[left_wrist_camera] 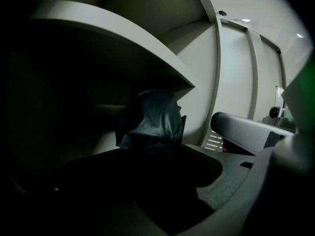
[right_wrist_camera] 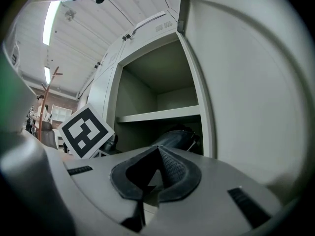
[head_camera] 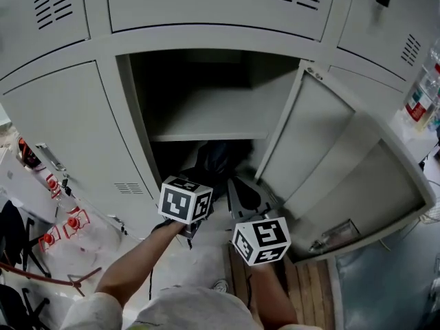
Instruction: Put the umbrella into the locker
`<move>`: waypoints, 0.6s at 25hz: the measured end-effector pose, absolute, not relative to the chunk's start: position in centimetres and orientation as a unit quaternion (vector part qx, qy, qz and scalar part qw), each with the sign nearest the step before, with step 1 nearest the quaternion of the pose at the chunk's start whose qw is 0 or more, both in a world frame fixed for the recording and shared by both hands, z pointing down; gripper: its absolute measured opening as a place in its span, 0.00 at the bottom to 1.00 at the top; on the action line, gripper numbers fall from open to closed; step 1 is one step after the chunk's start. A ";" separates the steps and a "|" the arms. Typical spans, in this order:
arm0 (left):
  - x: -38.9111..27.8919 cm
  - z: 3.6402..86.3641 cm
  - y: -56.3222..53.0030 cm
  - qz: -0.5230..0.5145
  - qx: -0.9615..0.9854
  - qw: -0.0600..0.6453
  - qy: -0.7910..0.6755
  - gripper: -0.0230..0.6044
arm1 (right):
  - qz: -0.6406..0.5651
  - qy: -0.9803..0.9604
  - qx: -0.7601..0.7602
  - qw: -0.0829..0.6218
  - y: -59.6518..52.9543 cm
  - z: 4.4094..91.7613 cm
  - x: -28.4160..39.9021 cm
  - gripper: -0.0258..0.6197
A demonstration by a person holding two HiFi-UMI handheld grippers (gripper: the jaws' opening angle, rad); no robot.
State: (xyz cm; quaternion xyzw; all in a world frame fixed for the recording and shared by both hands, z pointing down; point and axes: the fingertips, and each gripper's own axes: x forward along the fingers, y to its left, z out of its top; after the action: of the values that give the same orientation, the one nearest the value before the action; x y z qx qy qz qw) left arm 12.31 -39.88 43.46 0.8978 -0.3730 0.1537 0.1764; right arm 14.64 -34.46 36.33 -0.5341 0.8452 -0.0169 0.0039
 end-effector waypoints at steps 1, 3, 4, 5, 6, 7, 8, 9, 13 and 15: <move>12.4 43.4 -40.1 0.159 0.898 0.171 -0.374 0.46 | -0.018 0.846 -0.532 0.003 -34.6 36.4 14.6 0.04; 12.6 43.1 -40.8 0.167 0.898 0.159 -0.376 0.46 | -0.020 0.848 -0.530 0.002 -34.7 36.4 14.7 0.04; 12.7 42.9 -41.2 0.171 0.897 0.153 -0.377 0.46 | -0.021 0.848 -0.529 0.002 -34.8 36.4 14.7 0.04; 12.7 42.8 -41.6 0.176 0.897 0.146 -0.378 0.46 | -0.021 0.848 -0.529 0.001 -34.9 36.4 14.8 0.04; 12.8 42.7 -42.0 0.182 0.897 0.139 -0.379 0.46 | -0.022 0.849 -0.529 0.000 -34.9 36.5 14.8 0.04; 12.9 42.7 -42.4 0.189 0.896 0.131 -0.379 0.46 | -0.022 0.849 -0.528 -0.001 -35.0 36.5 14.9 0.04; 12.9 42.7 -42.7 0.196 0.896 0.124 -0.379 0.46 | -0.022 0.849 -0.528 -0.002 -35.0 36.6 14.9 0.04; 13.0 42.7 -43.0 0.203 0.895 0.119 -0.379 0.46 | -0.022 0.850 -0.527 -0.002 -35.0 36.6 15.0 0.04; 13.5 43.0 -44.0 0.224 0.893 0.112 -0.375 0.46 | -0.018 0.851 -0.525 -0.006 -35.1 36.5 15.3 0.04; 13.7 43.1 -44.5 0.232 0.892 0.109 -0.373 0.46 | -0.017 0.851 -0.525 -0.006 -35.2 36.4 15.6 0.04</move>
State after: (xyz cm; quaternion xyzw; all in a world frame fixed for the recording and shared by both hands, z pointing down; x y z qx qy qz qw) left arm 13.73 -44.49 43.09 0.8916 -0.3734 0.2318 0.1089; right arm 15.55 -35.16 36.38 -0.5251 0.8509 -0.0174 -0.0062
